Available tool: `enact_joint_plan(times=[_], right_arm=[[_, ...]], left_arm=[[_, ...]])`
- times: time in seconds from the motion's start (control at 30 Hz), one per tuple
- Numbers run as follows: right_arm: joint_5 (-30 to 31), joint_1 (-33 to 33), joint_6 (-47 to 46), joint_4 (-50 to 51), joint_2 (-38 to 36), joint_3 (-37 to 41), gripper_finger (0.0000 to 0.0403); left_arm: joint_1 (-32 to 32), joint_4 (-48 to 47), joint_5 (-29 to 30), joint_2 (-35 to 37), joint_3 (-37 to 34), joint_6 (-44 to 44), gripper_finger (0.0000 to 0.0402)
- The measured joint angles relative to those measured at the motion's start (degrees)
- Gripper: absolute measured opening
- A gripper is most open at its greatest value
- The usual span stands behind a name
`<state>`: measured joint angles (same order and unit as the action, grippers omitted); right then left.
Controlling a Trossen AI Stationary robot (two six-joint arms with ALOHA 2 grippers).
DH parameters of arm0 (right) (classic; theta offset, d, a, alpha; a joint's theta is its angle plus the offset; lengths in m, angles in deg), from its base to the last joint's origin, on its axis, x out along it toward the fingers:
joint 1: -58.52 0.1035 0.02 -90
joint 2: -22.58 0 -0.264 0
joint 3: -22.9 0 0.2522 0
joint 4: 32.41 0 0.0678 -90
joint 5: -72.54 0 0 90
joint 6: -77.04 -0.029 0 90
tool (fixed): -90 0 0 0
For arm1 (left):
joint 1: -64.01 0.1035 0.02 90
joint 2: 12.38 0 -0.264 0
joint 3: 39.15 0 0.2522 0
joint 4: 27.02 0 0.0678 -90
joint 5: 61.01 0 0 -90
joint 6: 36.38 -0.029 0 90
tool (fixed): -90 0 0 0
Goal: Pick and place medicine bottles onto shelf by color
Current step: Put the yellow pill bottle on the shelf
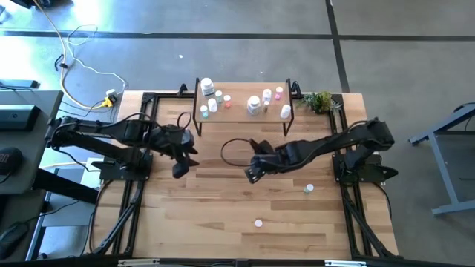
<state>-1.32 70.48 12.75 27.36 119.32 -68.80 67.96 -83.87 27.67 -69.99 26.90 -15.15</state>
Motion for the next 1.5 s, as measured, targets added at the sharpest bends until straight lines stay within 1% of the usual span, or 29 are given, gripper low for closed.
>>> enact_joint_plan(times=[0.2, 0.47, 0.83, 0.93, 1.1, 1.17, 1.3, 1.5], right_arm=[[0.0, 0.6, 0.0, -3.5, 4.9, 0.0, 0.0181], [0.0, 1.5, -0.2, -4.9, 9.5, 0.0, 0.0181], [0.4, 2.1, -3.0, -4.6, 12.9, 0.0, 0.0179], [0.4, 2.1, -3.9, -4.6, 12.9, 0.0, 0.0159], [-0.6, 2.1, -4.3, -4.6, 12.8, 0.0, 0.0094], [-1.1, 2.1, -4.0, -4.6, 12.7, 0.0, 0.0076], [-3.0, 1.9, -3.3, -4.0, 12.1, -0.3, 0.0076], [-5.2, 0.3, 1.8, -0.5, 12.0, -6.7, 0.0078]], left_arm=[[-2.5, 0.0, 0.5, 0.0, 0.0, 0.7, 0.0225], [-2.9, 0.0, 0.5, 0.0, 0.0, 0.7, 0.0225], [-2.9, 0.0, 0.5, 0.0, 0.0, 0.7, 0.0225], [-2.9, 0.0, 0.5, 0.0, 0.0, 0.7, 0.0225], [-2.9, -0.1, 0.5, 0.0, 0.0, -0.1, 0.0225], [-2.9, -0.1, 0.5, 0.0, 0.0, -0.2, 0.0225], [-2.8, -0.2, 0.5, 0.0, 0.0, -0.4, 0.0225], [-2.7, -0.3, 0.9, 0.0, 0.0, -2.4, 0.0225]])
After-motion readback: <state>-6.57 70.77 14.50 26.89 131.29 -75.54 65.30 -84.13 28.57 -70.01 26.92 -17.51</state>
